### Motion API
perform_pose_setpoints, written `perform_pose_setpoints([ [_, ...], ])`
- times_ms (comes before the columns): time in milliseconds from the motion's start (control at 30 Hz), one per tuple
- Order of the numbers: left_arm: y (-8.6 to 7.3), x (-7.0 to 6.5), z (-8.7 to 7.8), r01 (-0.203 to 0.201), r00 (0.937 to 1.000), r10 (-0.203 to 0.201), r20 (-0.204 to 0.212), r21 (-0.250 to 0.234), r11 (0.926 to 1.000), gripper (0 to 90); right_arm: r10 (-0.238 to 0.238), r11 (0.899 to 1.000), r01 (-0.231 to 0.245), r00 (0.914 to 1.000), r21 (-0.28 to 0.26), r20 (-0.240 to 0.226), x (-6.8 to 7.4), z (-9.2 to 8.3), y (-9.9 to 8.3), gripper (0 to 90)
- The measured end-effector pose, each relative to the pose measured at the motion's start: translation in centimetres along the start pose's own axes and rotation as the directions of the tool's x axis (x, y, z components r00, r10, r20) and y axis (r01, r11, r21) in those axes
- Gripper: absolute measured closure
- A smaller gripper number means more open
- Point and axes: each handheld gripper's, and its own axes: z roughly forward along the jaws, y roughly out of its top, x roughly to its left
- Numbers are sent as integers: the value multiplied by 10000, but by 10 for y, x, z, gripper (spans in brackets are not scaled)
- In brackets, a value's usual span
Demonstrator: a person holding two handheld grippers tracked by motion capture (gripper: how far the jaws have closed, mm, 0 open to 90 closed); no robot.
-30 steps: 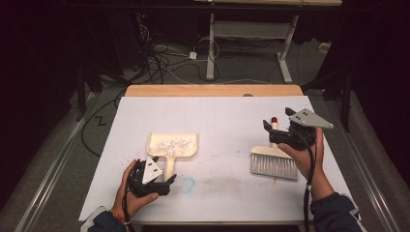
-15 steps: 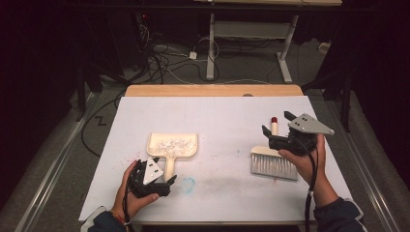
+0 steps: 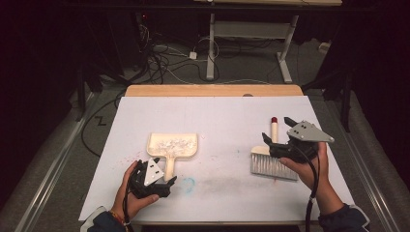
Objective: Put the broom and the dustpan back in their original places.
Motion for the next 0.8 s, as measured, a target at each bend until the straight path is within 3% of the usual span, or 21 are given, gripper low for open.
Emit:
perform_pose_setpoints([
  [300, 0, 0, 0, -58, 10000, 58, -16, 62, 10000, 167, -273, 9996, 274, 9996, -109, 35, 3, -12, -5, 182],
  [800, 1, -3, 0, -262, 9996, 262, -81, 114, 9996, 167, -434, 9989, 436, 9990, 151, -122, 3, -29, -18, 179],
])
